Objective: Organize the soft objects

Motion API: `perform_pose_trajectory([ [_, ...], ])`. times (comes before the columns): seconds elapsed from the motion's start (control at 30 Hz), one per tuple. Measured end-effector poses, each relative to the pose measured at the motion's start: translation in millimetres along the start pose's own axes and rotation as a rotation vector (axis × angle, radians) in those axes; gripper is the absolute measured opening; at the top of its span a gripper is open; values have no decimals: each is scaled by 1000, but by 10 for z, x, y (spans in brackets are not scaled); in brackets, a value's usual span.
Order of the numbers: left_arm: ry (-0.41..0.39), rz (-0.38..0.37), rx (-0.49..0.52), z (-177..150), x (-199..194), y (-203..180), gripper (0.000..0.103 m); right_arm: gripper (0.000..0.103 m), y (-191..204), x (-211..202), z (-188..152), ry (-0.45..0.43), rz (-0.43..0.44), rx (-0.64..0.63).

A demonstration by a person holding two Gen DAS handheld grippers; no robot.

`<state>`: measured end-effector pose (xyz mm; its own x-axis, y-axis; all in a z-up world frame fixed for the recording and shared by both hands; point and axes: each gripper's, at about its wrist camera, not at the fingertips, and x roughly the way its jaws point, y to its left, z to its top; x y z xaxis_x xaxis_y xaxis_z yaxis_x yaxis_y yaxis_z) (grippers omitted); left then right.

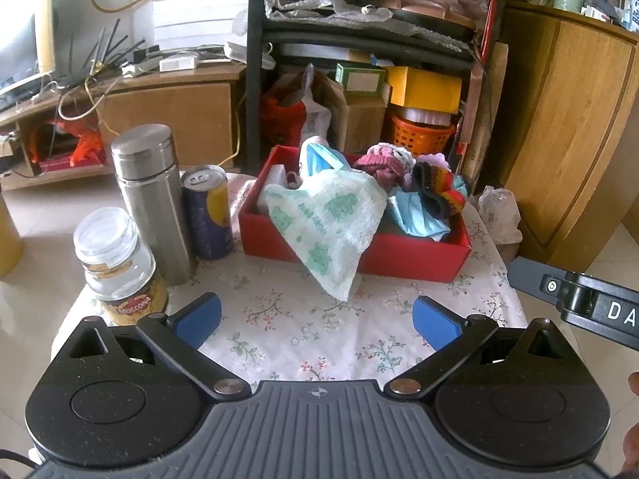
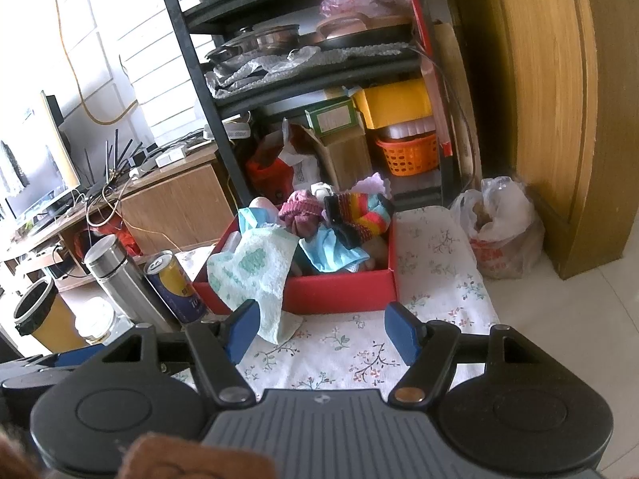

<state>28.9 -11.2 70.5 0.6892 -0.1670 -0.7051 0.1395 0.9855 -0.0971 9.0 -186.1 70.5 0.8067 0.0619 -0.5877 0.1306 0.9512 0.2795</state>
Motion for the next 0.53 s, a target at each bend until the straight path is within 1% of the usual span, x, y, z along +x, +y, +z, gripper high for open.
perform_pose_trajectory([
  [0.3, -5, 1, 8, -11, -6, -15, 98, 41, 6, -7, 6, -8, -2, 3],
  [0.47, -13, -17, 3, -22, -7, 2, 98, 41, -16, -16, 14, -18, -5, 13],
  [0.53, -20, -6, 8, -23, -8, 4, 98, 41, -17, -22, 10, -20, -6, 13],
])
